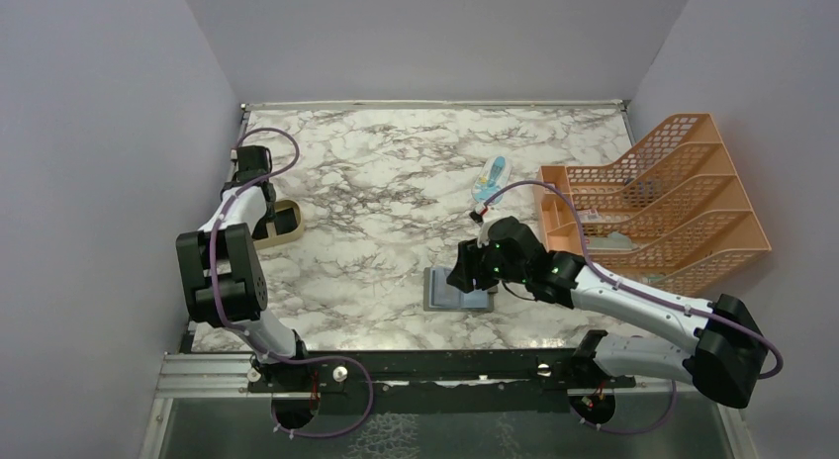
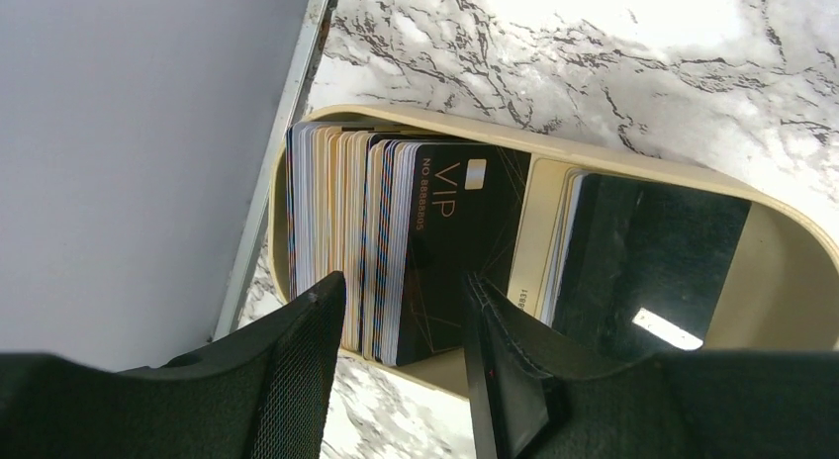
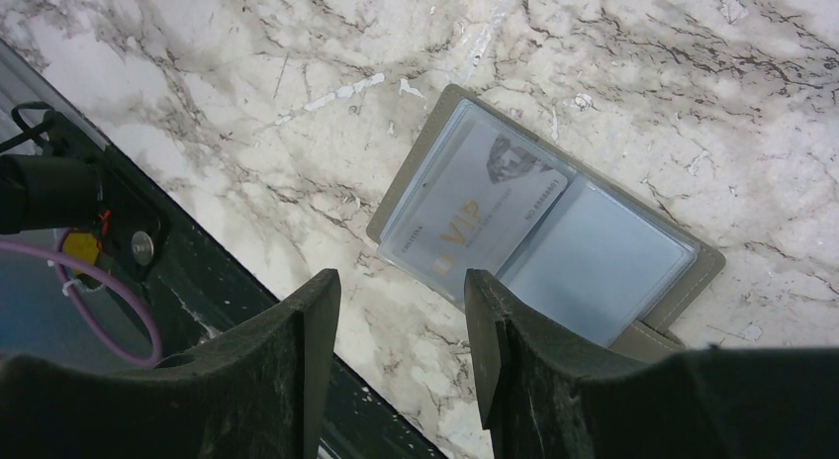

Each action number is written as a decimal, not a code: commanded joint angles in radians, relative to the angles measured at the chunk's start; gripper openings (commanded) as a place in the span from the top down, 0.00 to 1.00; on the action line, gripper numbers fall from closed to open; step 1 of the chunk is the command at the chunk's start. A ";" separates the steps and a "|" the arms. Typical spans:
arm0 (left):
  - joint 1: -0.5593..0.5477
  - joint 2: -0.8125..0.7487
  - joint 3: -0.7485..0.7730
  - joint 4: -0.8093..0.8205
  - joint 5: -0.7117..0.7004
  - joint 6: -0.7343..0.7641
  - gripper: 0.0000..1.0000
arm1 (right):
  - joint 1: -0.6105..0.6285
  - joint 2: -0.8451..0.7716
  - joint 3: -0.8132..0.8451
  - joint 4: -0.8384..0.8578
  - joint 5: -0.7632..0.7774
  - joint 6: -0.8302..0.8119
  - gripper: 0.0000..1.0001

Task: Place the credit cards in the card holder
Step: Pick up the credit card from the storage box.

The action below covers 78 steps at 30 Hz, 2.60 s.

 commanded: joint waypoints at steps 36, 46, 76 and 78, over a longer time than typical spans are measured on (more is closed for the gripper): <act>-0.022 0.084 0.122 -0.051 -0.072 0.031 0.92 | 0.005 -0.001 0.031 0.005 0.065 -0.034 0.50; -0.028 -0.008 0.131 -0.087 0.023 -0.010 1.00 | 0.005 -0.007 0.034 -0.007 0.072 -0.028 0.50; -0.060 -0.534 -0.121 -0.001 1.051 -0.344 1.00 | 0.005 0.062 0.066 -0.232 0.270 0.193 0.53; -0.095 -0.564 -0.174 0.061 1.107 -0.409 1.00 | 0.005 0.071 0.067 -0.248 0.290 0.199 0.53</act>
